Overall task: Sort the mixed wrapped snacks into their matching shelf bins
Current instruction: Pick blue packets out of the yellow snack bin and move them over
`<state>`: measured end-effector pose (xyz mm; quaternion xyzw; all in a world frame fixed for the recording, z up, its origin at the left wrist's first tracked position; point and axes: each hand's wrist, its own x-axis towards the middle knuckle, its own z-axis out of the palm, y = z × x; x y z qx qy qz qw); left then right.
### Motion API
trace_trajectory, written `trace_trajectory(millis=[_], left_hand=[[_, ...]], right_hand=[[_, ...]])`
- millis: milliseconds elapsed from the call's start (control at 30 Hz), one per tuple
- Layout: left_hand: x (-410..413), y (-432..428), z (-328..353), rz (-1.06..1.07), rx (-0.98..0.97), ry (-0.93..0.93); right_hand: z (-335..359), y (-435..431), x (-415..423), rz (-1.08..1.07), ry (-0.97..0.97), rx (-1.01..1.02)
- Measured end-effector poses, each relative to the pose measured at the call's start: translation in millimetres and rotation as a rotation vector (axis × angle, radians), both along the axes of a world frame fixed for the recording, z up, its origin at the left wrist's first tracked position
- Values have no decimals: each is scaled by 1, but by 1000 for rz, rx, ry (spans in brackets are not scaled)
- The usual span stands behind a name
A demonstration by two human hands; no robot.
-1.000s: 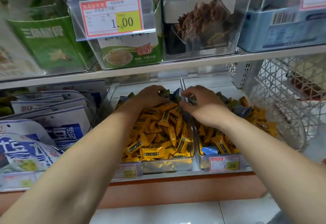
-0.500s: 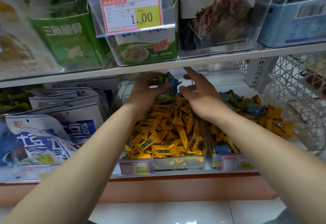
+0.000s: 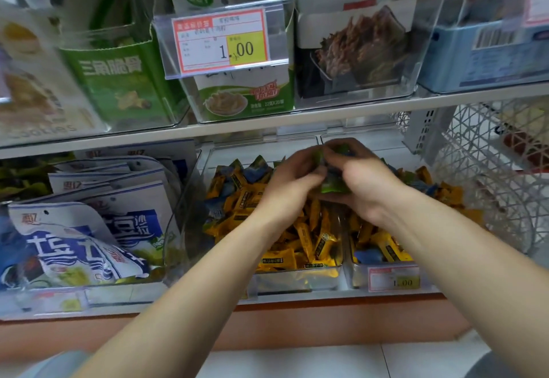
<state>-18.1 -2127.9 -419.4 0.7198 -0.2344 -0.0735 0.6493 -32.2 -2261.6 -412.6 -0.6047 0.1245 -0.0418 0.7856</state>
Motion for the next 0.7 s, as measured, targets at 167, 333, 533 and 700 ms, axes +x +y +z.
trace_trajectory(millis=[167, 333, 533, 700], left_hand=[[32, 13, -5, 184, 355, -249], [93, 15, -16, 300, 645, -373], [136, -8, -29, 30, 936, -168], [141, -29, -41, 121, 1115, -336]], right_hand=[[-1, -59, 2, -162, -128, -851], [-9, -90, 10, 96, 121, -1348], [-14, -67, 12, 70, -48, -1244], [-17, -46, 17, 127, -148, -1271]])
